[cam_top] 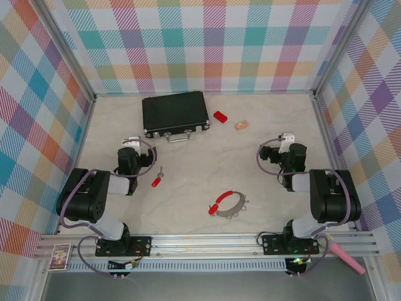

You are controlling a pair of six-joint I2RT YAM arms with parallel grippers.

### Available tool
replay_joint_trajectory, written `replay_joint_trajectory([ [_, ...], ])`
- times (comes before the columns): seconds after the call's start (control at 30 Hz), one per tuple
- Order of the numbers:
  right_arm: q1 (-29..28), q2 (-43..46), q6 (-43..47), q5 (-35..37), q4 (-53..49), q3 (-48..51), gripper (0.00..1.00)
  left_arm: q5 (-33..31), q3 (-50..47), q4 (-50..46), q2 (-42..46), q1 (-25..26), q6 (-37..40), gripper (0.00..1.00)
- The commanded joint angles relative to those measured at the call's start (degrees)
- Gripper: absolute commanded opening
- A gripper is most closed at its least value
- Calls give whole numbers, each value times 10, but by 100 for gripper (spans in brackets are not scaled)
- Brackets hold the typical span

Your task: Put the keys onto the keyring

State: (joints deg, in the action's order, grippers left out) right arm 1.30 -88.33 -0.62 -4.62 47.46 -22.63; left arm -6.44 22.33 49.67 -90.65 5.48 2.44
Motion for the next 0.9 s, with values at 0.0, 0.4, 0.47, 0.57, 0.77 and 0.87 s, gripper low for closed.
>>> replay_joint_trajectory([
  [0.0, -3, 3, 1, -7, 1, -10, 99, 10, 8, 8, -1, -6, 6, 100],
  [0.4, -4, 2, 0, -7, 1, -11, 99, 9, 9, 7, 0, -6, 6, 100],
  [0.47, -4, 2, 0, -7, 1, -11, 99, 10, 9, 7, -1, -6, 6, 100],
  [0.57, -3, 2, 0, -7, 0, -11, 99, 11, 10, 5, 0, -7, 6, 100],
  [0.77, -4, 2, 0, -7, 0, -11, 99, 20, 12, 0, 0, -14, 0, 100],
  [0.87, -4, 3, 1, -7, 2, -10, 99, 24, 11, -3, 10, -14, 1, 100],
])
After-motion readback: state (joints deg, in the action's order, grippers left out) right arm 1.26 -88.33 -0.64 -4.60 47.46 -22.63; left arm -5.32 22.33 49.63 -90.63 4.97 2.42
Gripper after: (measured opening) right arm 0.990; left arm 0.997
